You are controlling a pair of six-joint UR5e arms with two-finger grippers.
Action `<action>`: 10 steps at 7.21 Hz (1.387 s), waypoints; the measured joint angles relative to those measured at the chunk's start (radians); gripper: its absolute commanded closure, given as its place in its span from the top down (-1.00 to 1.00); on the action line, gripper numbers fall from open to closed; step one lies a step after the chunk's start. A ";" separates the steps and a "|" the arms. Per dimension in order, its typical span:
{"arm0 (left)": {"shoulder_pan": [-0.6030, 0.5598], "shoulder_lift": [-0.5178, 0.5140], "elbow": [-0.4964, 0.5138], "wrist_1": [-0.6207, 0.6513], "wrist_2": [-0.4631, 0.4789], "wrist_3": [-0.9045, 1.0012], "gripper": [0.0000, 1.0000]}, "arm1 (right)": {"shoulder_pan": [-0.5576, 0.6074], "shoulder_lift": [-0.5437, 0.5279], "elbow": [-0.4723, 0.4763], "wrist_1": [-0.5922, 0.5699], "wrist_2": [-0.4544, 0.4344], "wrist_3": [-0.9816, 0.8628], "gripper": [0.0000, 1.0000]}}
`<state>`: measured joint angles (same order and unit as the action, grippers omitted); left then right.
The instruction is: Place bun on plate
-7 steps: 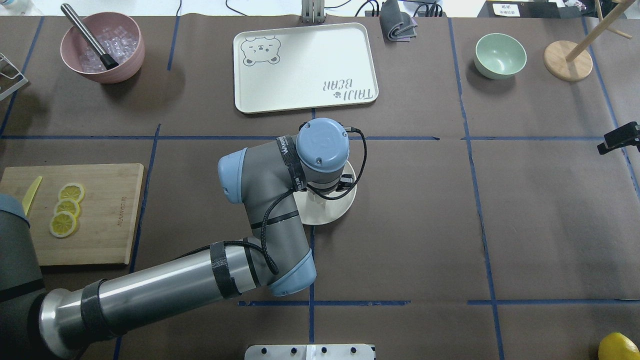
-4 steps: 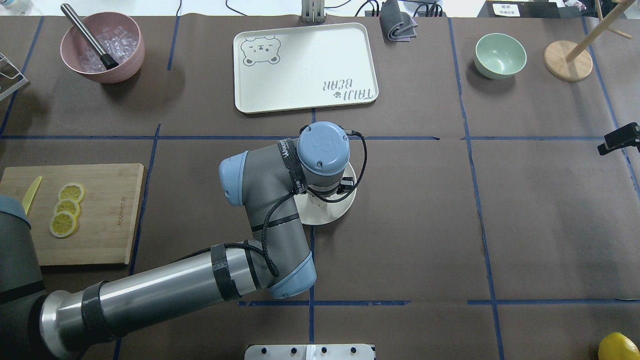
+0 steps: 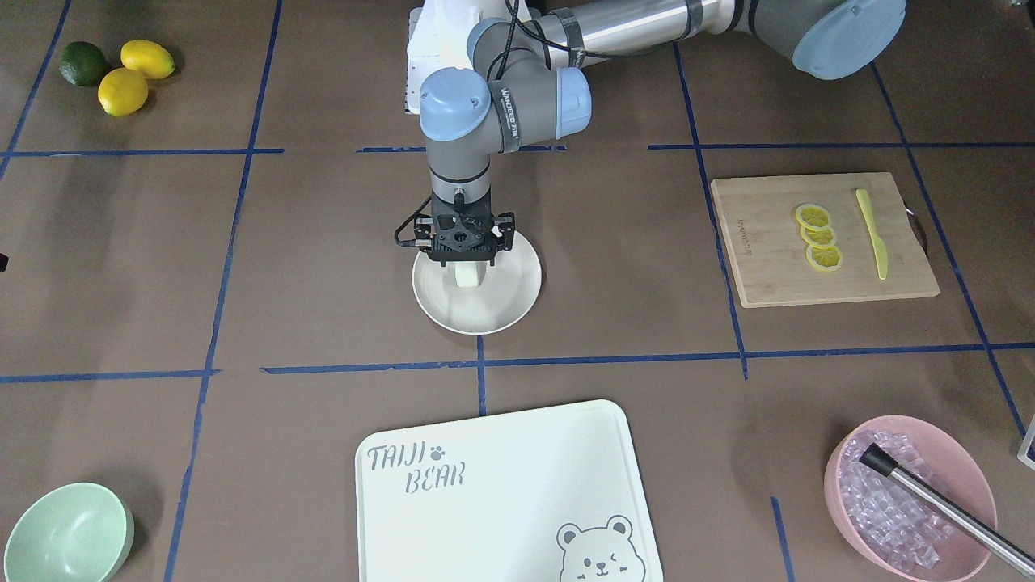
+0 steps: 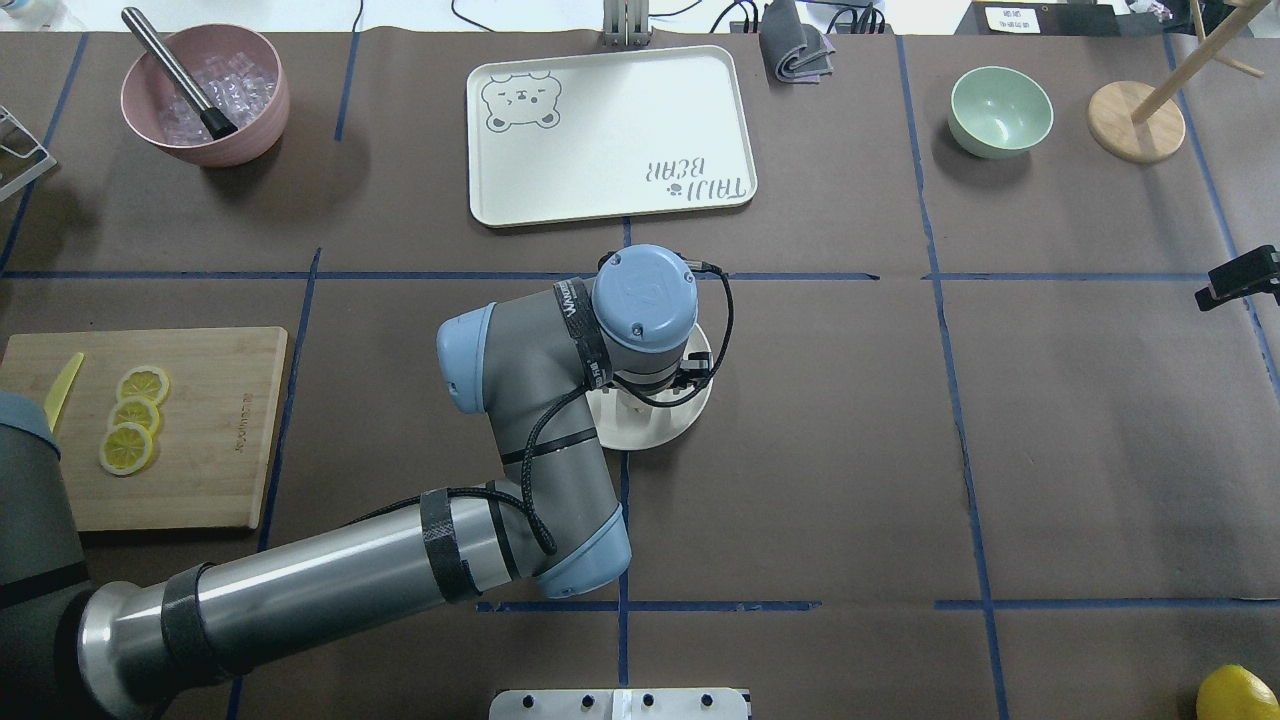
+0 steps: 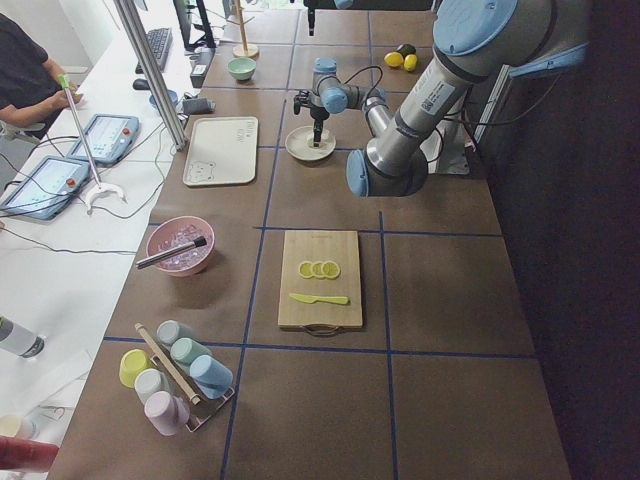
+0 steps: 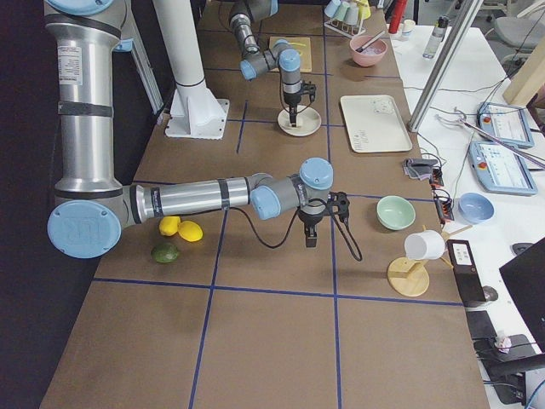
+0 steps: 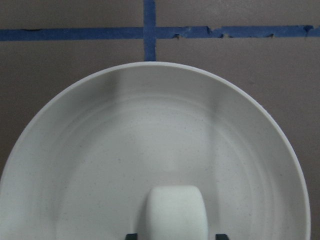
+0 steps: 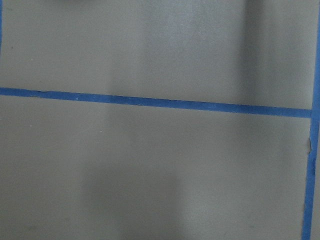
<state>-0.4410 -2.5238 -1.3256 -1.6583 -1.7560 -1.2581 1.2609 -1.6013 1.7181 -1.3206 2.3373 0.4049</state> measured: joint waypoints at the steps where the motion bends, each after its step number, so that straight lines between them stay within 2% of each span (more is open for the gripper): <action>1: -0.005 0.004 -0.023 0.005 0.004 -0.002 1.00 | 0.000 0.001 0.000 0.000 0.000 0.000 1.00; 3: -0.042 0.080 -0.159 0.043 0.012 0.003 0.99 | 0.001 0.002 0.000 -0.001 0.002 0.000 1.00; 6: -0.138 0.347 -0.475 0.125 -0.014 0.236 0.98 | 0.029 -0.013 -0.003 -0.002 0.012 -0.026 1.00; 8: -0.307 0.578 -0.619 0.135 -0.169 0.503 0.98 | 0.061 -0.030 -0.010 -0.004 0.023 -0.090 1.00; 9: -0.438 0.683 -0.646 0.135 -0.272 0.672 0.98 | 0.075 -0.040 -0.010 -0.004 0.024 -0.116 1.00; 10: -0.597 0.777 -0.631 0.135 -0.381 0.875 0.98 | 0.088 -0.048 -0.010 -0.004 0.026 -0.140 1.00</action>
<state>-1.0384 -1.7465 -1.9569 -1.5237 -2.1372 -0.3829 1.3488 -1.6489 1.7080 -1.3250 2.3630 0.2653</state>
